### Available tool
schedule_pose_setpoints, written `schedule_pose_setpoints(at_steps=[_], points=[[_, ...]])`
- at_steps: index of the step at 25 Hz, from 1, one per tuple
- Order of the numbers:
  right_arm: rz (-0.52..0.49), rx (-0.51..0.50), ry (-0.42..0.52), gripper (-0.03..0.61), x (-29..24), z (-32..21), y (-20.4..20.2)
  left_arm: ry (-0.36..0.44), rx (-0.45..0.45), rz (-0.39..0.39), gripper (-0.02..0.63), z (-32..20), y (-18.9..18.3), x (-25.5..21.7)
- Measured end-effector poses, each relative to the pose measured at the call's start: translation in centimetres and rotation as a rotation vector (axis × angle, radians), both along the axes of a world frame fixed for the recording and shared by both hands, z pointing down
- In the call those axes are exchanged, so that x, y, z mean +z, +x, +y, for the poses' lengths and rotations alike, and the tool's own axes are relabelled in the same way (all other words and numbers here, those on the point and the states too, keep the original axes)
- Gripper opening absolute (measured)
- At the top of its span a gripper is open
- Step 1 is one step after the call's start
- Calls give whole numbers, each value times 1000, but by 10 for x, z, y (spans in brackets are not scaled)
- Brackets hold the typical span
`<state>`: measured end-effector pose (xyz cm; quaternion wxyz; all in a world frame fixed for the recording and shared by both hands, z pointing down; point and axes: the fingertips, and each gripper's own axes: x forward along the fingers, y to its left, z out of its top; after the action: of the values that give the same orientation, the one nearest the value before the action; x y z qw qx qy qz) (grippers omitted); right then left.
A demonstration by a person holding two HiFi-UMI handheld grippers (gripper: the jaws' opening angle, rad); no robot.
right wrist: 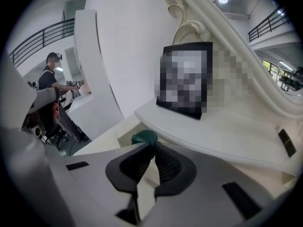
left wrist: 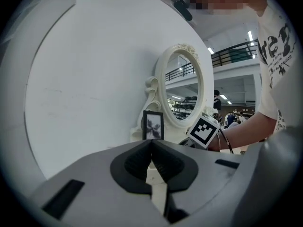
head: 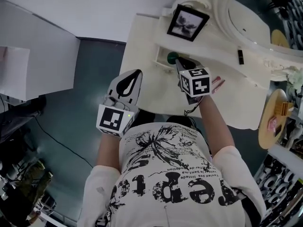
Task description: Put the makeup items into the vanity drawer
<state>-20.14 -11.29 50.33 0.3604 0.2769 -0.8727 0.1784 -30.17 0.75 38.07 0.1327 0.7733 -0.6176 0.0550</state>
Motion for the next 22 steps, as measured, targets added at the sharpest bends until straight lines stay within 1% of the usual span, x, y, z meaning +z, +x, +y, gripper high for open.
schedule_pose_setpoints(at_steps=[2, 3, 4, 5, 6, 7, 9, 12, 16, 22], points=[[7, -8, -17, 46, 5, 2, -4, -6, -9, 8, 12, 2, -5, 4], [7, -13, -30, 60, 7, 3, -6, -8, -10, 11, 12, 2, -6, 6], [1, -16, -46, 103, 9, 5, -8, -10, -8, 14, 12, 2, -6, 7], [-10, -13, -59, 166, 9, 7, -9, -11, -3, 17, 12, 2, -6, 8], [-23, -5, -65, 215, 9, 9, -10, -10, 4, 18, 12, 1, -5, 9], [-32, 6, -62, 249, 8, 9, -9, -8, 14, 19, 12, -1, -4, 9], [-33, 28, -38, 290, 4, 8, -3, -2, 41, 21, 12, -6, 1, 7], [-34, 71, -17, 302, -2, 4, 13, 7, 97, 23, 12, -17, 13, 4], [-47, 164, 15, 302, -12, -4, 44, 22, 181, 24, 12, -34, 34, 1], [-19, 348, 28, 302, -14, -6, 122, 24, 332, 37, 12, -57, 87, -4]])
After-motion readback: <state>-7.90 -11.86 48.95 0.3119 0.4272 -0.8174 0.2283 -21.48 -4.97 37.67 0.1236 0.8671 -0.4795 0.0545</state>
